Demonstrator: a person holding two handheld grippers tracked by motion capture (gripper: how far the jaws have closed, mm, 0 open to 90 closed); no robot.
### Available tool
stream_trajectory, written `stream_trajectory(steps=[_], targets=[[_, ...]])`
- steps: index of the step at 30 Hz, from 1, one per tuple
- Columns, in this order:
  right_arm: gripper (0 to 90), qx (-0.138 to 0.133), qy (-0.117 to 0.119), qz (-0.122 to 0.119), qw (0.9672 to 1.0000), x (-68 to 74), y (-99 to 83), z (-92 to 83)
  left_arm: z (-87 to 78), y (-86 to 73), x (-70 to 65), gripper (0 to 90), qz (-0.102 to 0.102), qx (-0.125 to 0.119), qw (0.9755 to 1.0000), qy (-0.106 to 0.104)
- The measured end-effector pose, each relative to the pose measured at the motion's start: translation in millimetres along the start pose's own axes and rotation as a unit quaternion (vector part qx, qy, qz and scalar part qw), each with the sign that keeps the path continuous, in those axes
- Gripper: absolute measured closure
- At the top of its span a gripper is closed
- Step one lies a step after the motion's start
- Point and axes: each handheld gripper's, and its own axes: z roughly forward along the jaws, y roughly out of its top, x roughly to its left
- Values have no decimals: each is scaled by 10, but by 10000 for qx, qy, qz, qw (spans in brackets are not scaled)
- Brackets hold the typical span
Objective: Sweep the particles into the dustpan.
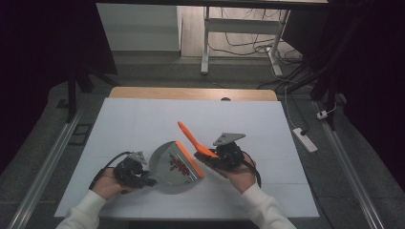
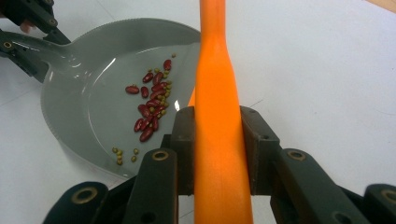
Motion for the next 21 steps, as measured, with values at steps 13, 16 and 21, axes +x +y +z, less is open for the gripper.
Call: stream_trajectory(steps=[13, 16, 21], targets=[[701, -338, -20, -105, 9994, -55, 34, -167, -40, -27, -58, 613, 51, -323, 9993, 170], [701, -447, -81, -52, 9990, -106, 29, -250, -57, -44, -73, 613, 21, -429, 9988, 243], [701, -536, -161, 69, 9984, -190, -18, -339, -82, -70, -106, 613, -83, -649, 9974, 310]])
